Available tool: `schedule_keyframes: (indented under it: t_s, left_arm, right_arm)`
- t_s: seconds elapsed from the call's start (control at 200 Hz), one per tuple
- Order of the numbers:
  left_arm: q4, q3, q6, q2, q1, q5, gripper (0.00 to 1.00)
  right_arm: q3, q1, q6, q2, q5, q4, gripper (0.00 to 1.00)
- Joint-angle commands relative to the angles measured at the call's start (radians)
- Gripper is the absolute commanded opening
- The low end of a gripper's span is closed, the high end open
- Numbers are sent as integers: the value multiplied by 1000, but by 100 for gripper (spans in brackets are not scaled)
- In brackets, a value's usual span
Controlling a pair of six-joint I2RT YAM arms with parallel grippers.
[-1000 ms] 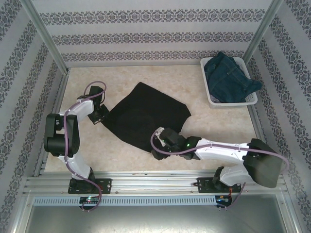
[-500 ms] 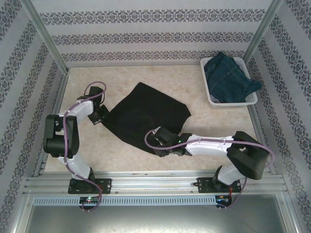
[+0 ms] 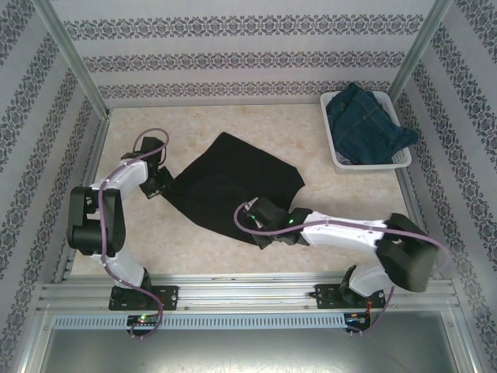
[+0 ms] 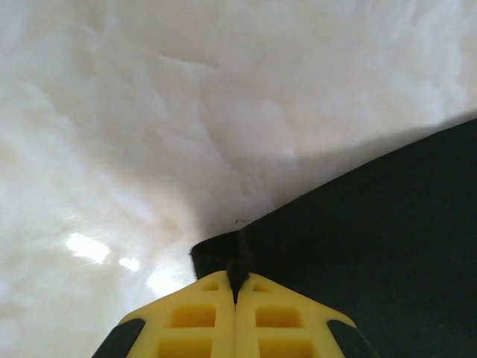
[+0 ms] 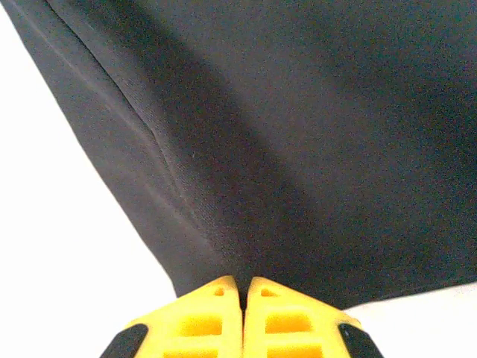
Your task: Fold and stack the skirts
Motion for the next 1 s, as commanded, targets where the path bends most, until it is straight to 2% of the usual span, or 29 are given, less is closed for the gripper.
schedule_keyframes:
  t_s: [0.0, 0.15, 0.28, 0.38, 0.48, 0.6, 0.704, 0.819, 0.999]
  left_arm:
    - [-145, 141, 35, -142, 8, -120, 0]
    - [-264, 359, 53, -307, 6, -167, 0]
    - [-325, 593, 69, -396, 5, -146, 0]
    - [-328, 736, 83, -413, 2, -79, 0]
    - [-297, 814, 92, -385, 2, -29, 0]
    - [-244, 871, 105, -288, 2, -4, 0]
    - [-176, 952, 125, -152, 2, 0, 0]
    - [-157, 1192, 159, 65, 2, -19, 0]
    - [-150, 1616, 195, 354, 3, -54, 0]
  right_arm:
    - [103, -48, -107, -176, 71, -74, 0]
    - [237, -167, -312, -344, 12, -149, 0]
    - [417, -273, -466, -400, -109, -198, 0]
    - [503, -368, -522, -403, -230, -148, 0]
    - [517, -471, -539, -374, -348, -38, 0]
    - [536, -551, -574, -278, -444, 76, 0]
    - [613, -616, -610, -135, -515, 132, 0]
    - [771, -684, -611, 41, -594, 163, 0]
    - [1013, -709, -651, 229, -632, 120, 0]
